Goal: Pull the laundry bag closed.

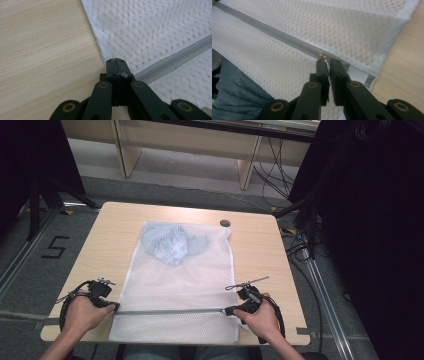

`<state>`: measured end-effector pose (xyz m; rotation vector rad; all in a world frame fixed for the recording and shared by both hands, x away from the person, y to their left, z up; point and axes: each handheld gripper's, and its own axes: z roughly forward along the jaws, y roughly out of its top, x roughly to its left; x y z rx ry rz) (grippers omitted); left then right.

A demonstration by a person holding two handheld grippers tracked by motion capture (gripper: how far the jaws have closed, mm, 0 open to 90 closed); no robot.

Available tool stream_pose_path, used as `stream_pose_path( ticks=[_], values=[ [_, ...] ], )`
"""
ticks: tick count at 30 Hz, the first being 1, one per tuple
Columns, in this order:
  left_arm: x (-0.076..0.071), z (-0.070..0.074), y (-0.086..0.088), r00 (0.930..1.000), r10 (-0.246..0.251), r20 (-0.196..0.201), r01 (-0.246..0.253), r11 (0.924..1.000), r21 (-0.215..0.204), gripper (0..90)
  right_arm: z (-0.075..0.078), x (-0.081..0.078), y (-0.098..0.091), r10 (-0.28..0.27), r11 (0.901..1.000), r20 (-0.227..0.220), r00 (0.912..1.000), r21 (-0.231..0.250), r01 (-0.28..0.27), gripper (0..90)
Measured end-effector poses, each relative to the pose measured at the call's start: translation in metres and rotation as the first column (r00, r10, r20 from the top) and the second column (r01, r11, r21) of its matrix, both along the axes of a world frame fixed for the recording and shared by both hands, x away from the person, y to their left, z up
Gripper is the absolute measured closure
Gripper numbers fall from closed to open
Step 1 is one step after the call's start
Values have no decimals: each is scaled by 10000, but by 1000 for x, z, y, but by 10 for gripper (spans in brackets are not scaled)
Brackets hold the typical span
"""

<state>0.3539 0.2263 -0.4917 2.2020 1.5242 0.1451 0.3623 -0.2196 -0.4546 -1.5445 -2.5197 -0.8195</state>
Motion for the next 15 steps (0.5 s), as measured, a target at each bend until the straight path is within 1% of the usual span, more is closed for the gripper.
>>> stream_pose_path(
  ticks=[2, 3, 4, 5, 6, 7, 9, 10, 11, 12, 14, 15],
  values=[
    [0, 0, 0, 10000, 1, -9, -1, 10000, 16, 899, 1, 0, -2, -129, 9999, -131, 9998, -26, 129, 868],
    [0, 0, 0, 10000, -11, -18, 11, 10000, -13, 899, 0, 0, -3, -57, 10000, 12, 10000, 55, 57, 867],
    [0, 0, 0, 10000, 4, -17, -4, 10000, 7, 899, 0, 0, -4, -89, 10000, -7, 10000, 7, 89, 868],
    [0, 0, 0, 10000, 29, 1, -29, 10000, 41, 899, 0, 0, -4, -175, 9998, -132, 9998, -51, 175, 868],
    [0, 0, 0, 10000, 21, -4, -21, 10000, 23, 899, -1, 0, -6, -95, 10000, -2, 10000, -1, 95, 868],
    [0, 0, 0, 10000, 20, 7, -20, 10000, -4, 899, -1, 0, -7, -184, 9998, -23, 9998, -78, 184, 867],
    [0, 0, 0, 10000, 18, 6, -18, 10000, 11, 899, -3, 0, -10, -176, 9998, -24, 9998, -98, 176, 867],
    [0, 0, 0, 10000, 12, 13, -12, 10000, -3, 899, -2, 0, -11, -284, 9995, -159, 9995, -134, 282, 867],
    [0, 0, 0, 10000, 14, 11, -14, 10000, -7, 899, -4, 0, -13, -243, 9997, -117, 9996, -83, 242, 867],
    [0, 0, 0, 10000, 3, 8, -3, 10000, 4, 899, -4, 0, -14, -295, 9995, -167, 9994, -105, 293, 867],
    [0, 0, 0, 10000, 13, 3, -13, 10000, 19, 899, -5, 1, -17, -223, 9997, -71, 9997, -84, 222, 867],
    [0, 0, 0, 10000, 3, -7, -3, 10000, 39, 899, -4, 0, -17, -378, 9992, -200, 9991, -111, 376, 866]
  ],
)
